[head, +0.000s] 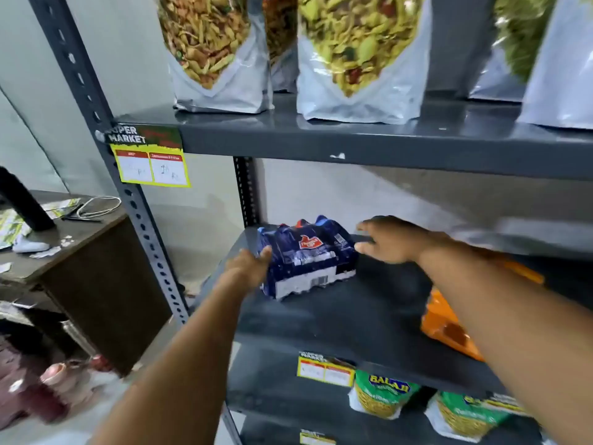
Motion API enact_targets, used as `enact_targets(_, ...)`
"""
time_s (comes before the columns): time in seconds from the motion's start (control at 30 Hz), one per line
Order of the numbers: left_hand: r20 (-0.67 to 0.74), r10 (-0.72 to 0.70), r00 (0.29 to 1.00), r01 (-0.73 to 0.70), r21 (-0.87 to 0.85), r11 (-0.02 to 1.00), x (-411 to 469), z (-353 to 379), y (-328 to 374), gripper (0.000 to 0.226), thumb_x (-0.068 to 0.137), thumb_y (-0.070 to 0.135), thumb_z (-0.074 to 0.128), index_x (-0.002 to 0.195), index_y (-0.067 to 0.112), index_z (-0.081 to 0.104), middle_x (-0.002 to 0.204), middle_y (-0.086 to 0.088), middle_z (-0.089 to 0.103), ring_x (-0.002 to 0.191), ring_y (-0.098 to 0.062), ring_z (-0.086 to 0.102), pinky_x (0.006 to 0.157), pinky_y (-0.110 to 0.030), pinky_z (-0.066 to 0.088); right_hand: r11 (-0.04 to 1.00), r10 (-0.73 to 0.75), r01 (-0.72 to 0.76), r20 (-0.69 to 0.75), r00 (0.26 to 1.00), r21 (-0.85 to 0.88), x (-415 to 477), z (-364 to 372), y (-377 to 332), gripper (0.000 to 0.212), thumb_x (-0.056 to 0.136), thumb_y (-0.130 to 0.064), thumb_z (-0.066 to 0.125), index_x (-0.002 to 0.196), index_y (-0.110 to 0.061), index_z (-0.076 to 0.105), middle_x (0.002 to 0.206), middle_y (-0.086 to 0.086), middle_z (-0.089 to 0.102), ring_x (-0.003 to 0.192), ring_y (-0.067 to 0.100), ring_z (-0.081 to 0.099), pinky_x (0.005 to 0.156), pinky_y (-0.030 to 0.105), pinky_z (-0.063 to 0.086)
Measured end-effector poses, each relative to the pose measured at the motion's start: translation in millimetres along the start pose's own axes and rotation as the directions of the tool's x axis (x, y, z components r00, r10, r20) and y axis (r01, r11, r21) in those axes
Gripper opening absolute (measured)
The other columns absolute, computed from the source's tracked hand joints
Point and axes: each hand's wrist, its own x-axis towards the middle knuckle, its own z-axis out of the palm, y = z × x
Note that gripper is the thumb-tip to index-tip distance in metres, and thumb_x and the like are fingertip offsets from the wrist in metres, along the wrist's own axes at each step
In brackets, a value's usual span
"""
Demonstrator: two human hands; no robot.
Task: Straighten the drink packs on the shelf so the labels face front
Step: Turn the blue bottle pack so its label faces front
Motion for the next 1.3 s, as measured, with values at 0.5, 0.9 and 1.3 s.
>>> enact_targets(0.5, 0.166, -0.124, 0.978, 0.192, -0.5, 0.844, 89.1, 51.5, -14.0, 0.072, 0.079, 0.065, 0.058, 0.115, 0.002, 0.061, 0.111, -0.019, 0.069, 0.101, -0.036, 0.066, 0.091, -0.046, 0.054, 0.887, 0.389, -0.398, 0.087, 0.917, 0.235, 139.8, 69.7, -23.4, 0.063, 0.092, -0.058, 0.038, 0.119, -0.005, 0.057, 0.114, 0.019, 0.063, 0.093, 0.032, 0.058, 0.073, 0.034, 0.038)
enact_targets(0.9, -0.015, -0.102, 0.995, 0.078, -0.533, 0.843, 51.0, 54.8, -12.4, 0.057, 0.083, 0.062, 0.055, 0.11, 0.011, 0.051, 0.105, -0.008, 0.063, 0.102, -0.034, 0.062, 0.092, -0.047, 0.05, 0.874, 0.425, -0.348, -0.186, 0.886, 0.34, 128.0, 95.0, -13.4, 0.074, 0.084, -0.071, 0.027, 0.113, -0.01, 0.055, 0.112, 0.019, 0.066, 0.097, 0.038, 0.061, 0.074, 0.039, 0.045)
enact_targets(1.3, -0.325, 0.206, 0.923, -0.341, -0.44, 0.831, -39.8, 83.8, -13.0, 0.079, 0.095, 0.046, 0.036, 0.155, 0.014, -0.005, 0.166, -0.011, 0.001, 0.153, -0.025, 0.007, 0.123, -0.044, 0.016, 0.161, 0.458, -0.173, 0.082, 0.885, 0.972, 75.8, 103.6, 5.3, 0.065, 0.091, -0.066, 0.034, 0.128, -0.017, 0.059, 0.13, 0.01, 0.063, 0.117, 0.029, 0.06, 0.097, 0.041, 0.049)
